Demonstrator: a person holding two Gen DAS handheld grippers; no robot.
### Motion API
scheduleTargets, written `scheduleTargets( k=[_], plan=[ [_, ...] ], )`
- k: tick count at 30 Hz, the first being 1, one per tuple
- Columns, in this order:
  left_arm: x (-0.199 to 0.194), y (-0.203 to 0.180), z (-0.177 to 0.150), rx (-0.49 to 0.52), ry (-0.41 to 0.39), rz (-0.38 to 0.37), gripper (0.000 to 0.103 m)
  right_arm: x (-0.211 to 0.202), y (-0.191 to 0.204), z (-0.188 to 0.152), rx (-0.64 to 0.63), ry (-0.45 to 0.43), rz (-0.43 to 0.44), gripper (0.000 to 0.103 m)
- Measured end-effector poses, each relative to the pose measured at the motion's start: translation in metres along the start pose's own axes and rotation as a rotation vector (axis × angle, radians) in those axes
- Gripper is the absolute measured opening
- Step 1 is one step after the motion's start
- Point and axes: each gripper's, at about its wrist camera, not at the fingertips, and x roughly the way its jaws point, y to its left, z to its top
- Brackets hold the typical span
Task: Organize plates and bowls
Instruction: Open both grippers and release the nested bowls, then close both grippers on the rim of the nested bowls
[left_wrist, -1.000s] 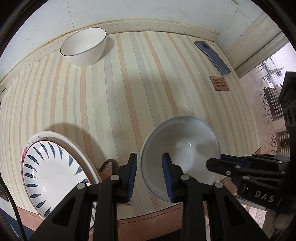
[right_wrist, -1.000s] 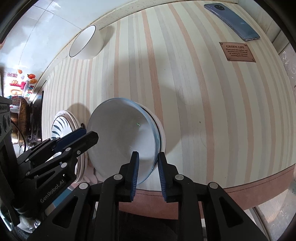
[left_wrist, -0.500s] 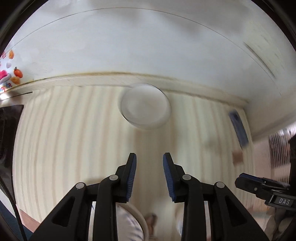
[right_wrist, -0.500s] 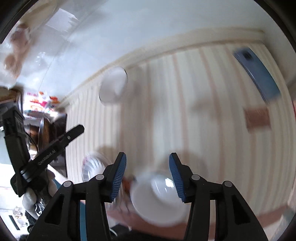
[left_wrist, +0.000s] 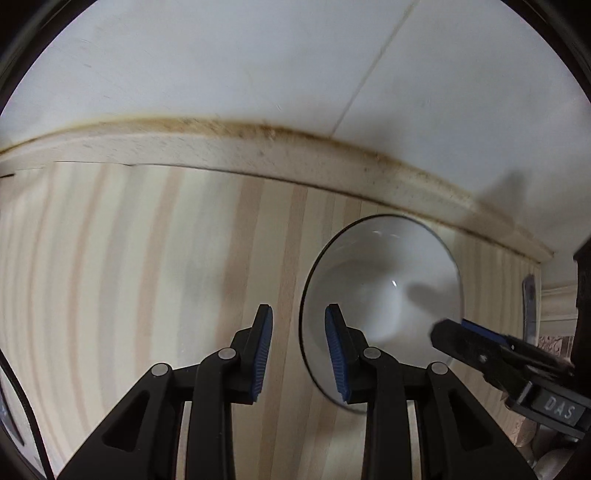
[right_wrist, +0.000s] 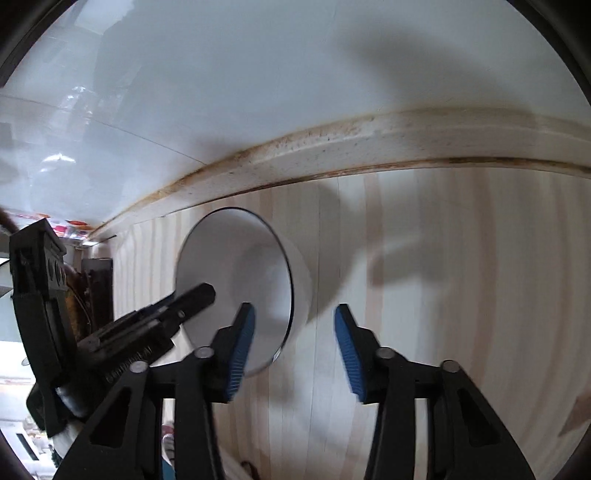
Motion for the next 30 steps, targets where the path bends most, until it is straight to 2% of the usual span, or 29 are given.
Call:
scheduleTargets(
  k=[2, 4, 10, 16, 23, 30],
  plan=[
    [0.002, -0.004, -0.003, 0.009, -0.005, -0.008, 0.019, 0.01, -0.002, 0.005, -0.002, 0.017, -0.003, 0.023],
    [0.002, -0.009, -0.005, 0.023, -0.017, -0.005, 0.016, 0.018, 0.001, 0.004, -0.008, 0.021, -0.02, 0.018],
    [-0.004, -0.017, -0.008, 0.04, -0.044, 0.008, 0.016, 0.017, 0.002, 0.0, -0.03, 0.01, -0.049, 0.016],
    [-0.029, -0.027, -0.017, 0.071, -0.088, 0.013, 0.016, 0.0, 0.007, -0.011, -0.032, -0.006, -0.054, 0.016],
    [-0.07, -0.04, -0.039, 0.11, -0.135, -0.004, 0.016, -0.046, 0.017, -0.034, -0.052, -0.049, -0.065, 0.015],
    [-0.107, -0.059, -0.069, 0.159, -0.162, -0.017, 0.016, -0.095, 0.027, -0.077, -0.059, -0.09, -0.079, 0.015]
  ],
)
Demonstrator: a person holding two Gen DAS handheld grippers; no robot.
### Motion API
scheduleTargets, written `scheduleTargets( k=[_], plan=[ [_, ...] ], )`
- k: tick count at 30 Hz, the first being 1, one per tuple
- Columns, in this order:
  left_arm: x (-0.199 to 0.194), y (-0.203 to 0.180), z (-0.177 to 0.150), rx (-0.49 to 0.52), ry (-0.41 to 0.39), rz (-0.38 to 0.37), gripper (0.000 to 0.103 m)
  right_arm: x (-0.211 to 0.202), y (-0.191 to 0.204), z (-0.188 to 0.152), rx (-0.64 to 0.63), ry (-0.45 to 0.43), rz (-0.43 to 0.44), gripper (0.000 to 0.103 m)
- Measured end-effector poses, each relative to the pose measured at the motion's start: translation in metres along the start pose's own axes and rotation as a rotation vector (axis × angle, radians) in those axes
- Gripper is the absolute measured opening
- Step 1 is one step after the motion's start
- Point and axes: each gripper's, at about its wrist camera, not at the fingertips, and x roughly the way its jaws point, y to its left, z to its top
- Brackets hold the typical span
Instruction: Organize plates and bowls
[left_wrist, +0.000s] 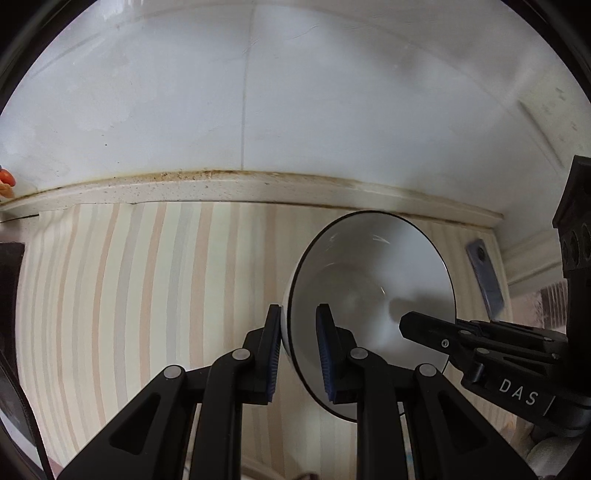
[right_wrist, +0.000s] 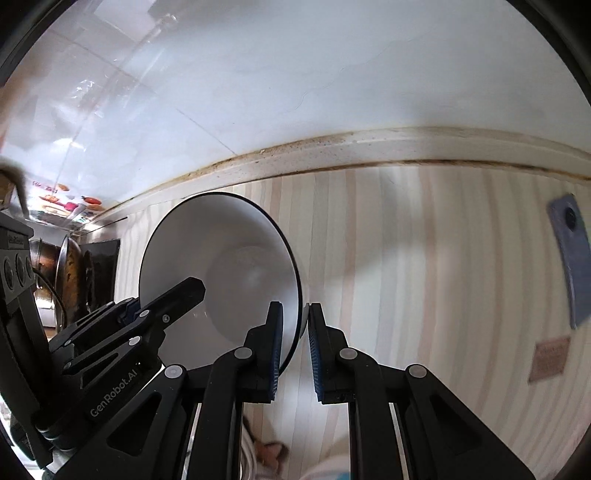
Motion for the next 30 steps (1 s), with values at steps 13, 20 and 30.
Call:
scheduleTargets(
  k=[13, 20, 30],
  plan=[
    [-0.051, -0.046, -0.076, 0.076, -0.006, -0.042, 0.016, -0.084, -0.012, -0.105, 0.033, -0.049, -0.011, 0.015],
    [-0.048, -0.07, -0.116, 0.119, 0.036, -0.068, 0.016, -0.097, -0.032, -0.165, 0.073, -0.044, -0.029, 0.016],
    [-0.025, -0.102, -0.151, 0.188, 0.109, -0.068, 0.016, -0.08, -0.073, -0.211, 0.144, 0.006, -0.056, 0.015]
  ],
)
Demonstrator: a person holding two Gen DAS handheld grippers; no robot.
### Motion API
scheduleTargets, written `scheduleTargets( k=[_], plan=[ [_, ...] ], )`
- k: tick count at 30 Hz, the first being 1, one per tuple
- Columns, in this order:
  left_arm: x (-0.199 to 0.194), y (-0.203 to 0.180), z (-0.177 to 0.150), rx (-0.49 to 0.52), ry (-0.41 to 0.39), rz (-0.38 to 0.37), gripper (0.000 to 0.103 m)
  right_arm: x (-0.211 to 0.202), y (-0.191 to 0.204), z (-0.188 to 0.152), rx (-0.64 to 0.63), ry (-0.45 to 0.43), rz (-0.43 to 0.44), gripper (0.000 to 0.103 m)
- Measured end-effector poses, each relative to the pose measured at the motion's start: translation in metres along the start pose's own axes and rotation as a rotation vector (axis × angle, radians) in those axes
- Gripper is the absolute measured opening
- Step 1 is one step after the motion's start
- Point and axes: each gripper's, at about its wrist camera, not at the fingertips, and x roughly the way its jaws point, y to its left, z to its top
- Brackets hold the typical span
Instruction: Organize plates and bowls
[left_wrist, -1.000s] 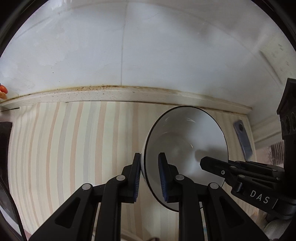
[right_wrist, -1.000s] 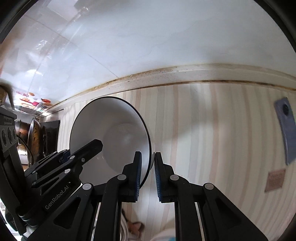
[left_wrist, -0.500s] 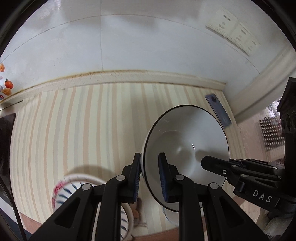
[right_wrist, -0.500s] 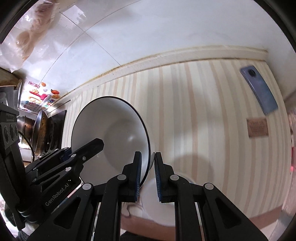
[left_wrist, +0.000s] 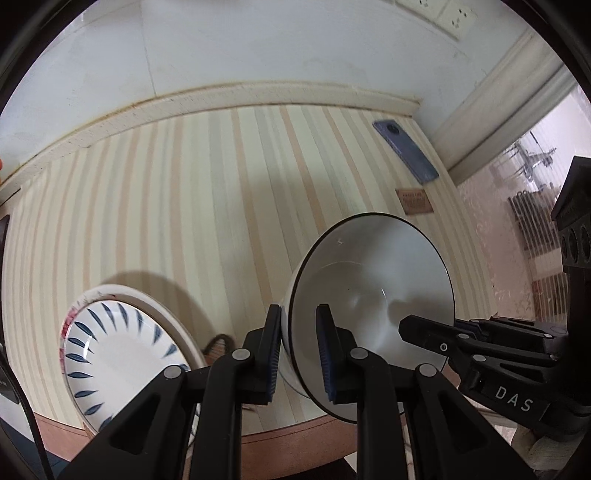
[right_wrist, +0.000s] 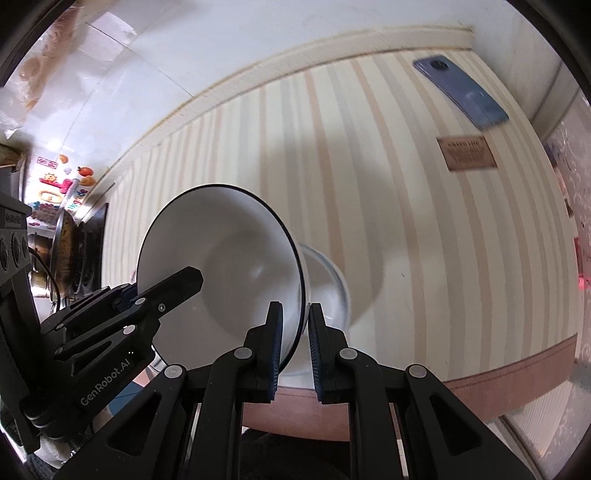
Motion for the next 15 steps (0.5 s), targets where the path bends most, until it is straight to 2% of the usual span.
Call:
scheduleTargets(
  k=[8, 15],
  plan=[
    [0.023, -0.011, -0.009, 0.024, 0.042, 0.019, 0.016, 0.021, -0.022, -0.006, 0.026, 0.041, -0.004, 0.015],
    [0.033, -0.011, -0.012, 0.033, 0.068, 0.038, 0.016, 0.033, -0.024, -0.006, 0.01, 0.065, -0.015, 0.016]
  ],
)
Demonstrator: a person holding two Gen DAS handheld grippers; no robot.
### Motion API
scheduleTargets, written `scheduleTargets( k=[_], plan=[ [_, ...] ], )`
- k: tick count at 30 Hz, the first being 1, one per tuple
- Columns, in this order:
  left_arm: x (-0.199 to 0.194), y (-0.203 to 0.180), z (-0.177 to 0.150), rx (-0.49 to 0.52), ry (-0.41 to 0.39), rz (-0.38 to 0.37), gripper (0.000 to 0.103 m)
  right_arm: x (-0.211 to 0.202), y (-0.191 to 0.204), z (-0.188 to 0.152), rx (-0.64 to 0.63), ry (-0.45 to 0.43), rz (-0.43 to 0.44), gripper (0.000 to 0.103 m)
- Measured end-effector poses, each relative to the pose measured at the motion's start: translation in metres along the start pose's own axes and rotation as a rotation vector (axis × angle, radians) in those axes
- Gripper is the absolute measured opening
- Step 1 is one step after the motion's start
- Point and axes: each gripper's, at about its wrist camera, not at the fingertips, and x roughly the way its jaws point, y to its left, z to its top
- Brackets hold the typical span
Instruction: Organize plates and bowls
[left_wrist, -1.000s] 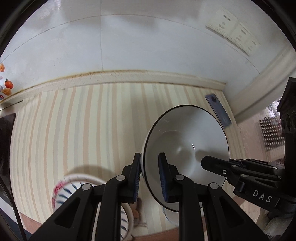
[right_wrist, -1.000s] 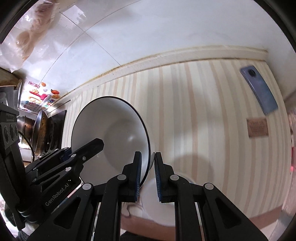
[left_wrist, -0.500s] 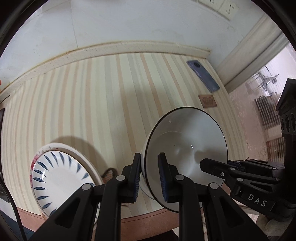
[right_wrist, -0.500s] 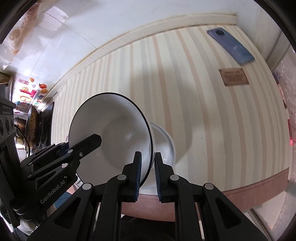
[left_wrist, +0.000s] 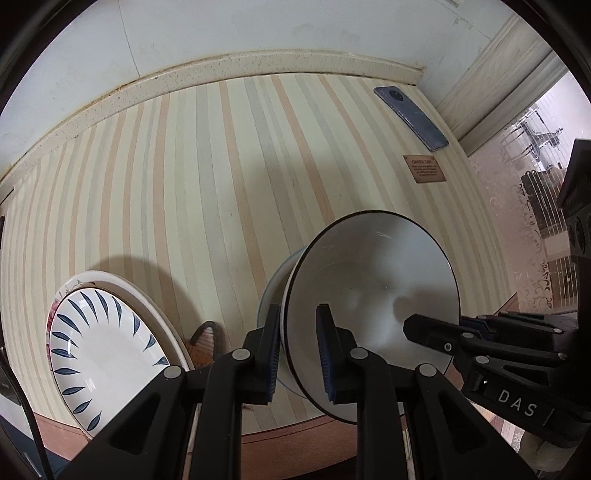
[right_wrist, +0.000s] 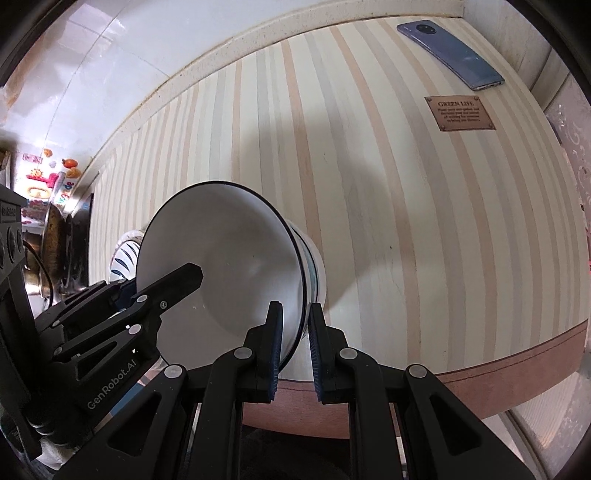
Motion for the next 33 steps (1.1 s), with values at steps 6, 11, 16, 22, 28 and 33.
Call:
scheduleTargets(
  k=[6, 11, 16, 22, 28, 33],
  plan=[
    [0.003, 0.001, -0.003, 0.001, 0.012, 0.007, 0.016, 0.002, 0.008, 0.004, -0.028, 0.012, -0.025, 0.016],
    [0.009, 0.002, -0.004, 0.006, 0.022, 0.028, 0.016, 0.003, 0.013, 0.004, -0.053, 0.023, -0.064, 0.016],
    [0.008, 0.003, -0.003, 0.0, 0.02, 0.022, 0.016, 0.003, 0.017, 0.008, -0.065, 0.026, -0.089, 0.016],
    [0.007, 0.003, -0.006, 0.005, 0.016, 0.03, 0.016, 0.002, 0.017, 0.006, -0.05, 0.026, -0.082, 0.016],
    [0.002, 0.003, -0.008, 0.007, 0.014, 0.051, 0.017, -0.001, 0.014, 0.004, -0.04, 0.023, -0.069, 0.016],
    [-0.003, 0.007, -0.01, 0.0, 0.01, 0.056, 0.017, -0.006, 0.016, 0.002, -0.034, 0.008, -0.063, 0.016]
  ],
)
